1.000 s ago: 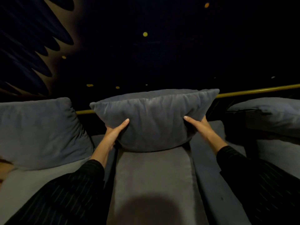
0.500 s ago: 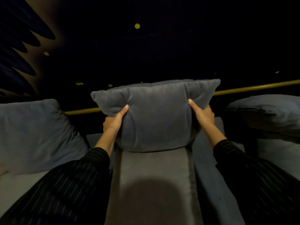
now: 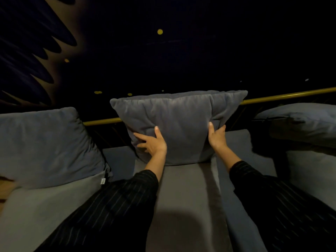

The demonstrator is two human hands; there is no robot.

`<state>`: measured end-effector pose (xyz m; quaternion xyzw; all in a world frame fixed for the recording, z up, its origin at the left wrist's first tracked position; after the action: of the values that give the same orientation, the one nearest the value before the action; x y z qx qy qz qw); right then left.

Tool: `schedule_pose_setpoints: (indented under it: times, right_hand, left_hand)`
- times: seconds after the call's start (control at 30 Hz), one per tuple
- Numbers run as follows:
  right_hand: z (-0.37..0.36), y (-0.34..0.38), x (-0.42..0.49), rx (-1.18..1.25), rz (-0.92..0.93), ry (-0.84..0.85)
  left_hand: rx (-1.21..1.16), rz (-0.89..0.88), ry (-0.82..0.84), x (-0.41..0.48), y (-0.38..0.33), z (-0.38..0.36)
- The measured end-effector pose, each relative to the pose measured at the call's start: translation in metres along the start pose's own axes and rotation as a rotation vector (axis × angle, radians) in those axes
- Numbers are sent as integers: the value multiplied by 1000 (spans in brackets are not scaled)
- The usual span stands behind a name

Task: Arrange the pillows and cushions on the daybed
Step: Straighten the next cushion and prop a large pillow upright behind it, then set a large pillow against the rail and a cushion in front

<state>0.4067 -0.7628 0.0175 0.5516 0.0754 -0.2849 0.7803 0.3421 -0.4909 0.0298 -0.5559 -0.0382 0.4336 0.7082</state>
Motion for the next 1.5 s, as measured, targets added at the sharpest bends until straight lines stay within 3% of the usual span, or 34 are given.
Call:
schedule_pose_setpoints:
  times: [0.17,0.33,0.6,0.73,0.9,1.1,1.3,1.5]
  right_hand:
    - [26,-21,-35,-185,-4,185]
    - [77,-80,-72,-395,-83,198]
    - [216,-164,-56,-432,-167,41]
    - [327,-176,-3,-384,-152,-77]
    - [447,-205,63,-339,-176,-109]
    - [538,-276,118,-373,-297,-62]
    - [579,-335,142,-359,-373,-8]
    - [583,-358,141,-318,-420,67]
  left_hand:
    - [143,-127,116,-50,-1,-19]
    - [333,-153,267,-91,24,-41]
    - [710,-363,833,-215,68,-171]
    - [790,-386,970,-273,77,-254]
    - [775,-322,941,-329,63,-354]
    - [722,-200,899,-382,64,-430]
    - [729,-96,821,-379,107,-459]
    - [538,7,802,-380,142,-479]
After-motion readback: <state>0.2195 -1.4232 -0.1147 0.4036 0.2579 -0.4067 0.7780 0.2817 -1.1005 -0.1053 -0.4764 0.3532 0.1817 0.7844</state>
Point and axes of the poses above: each hand's wrist, its own x-axis towards the middle knuckle, its own z-axis out of the back of the hand, y = z × x, the point moved 9 cm from there along x, towards the middle knuckle, and after that the axes turned 5 degrees about -z, right-handed, at the moved point
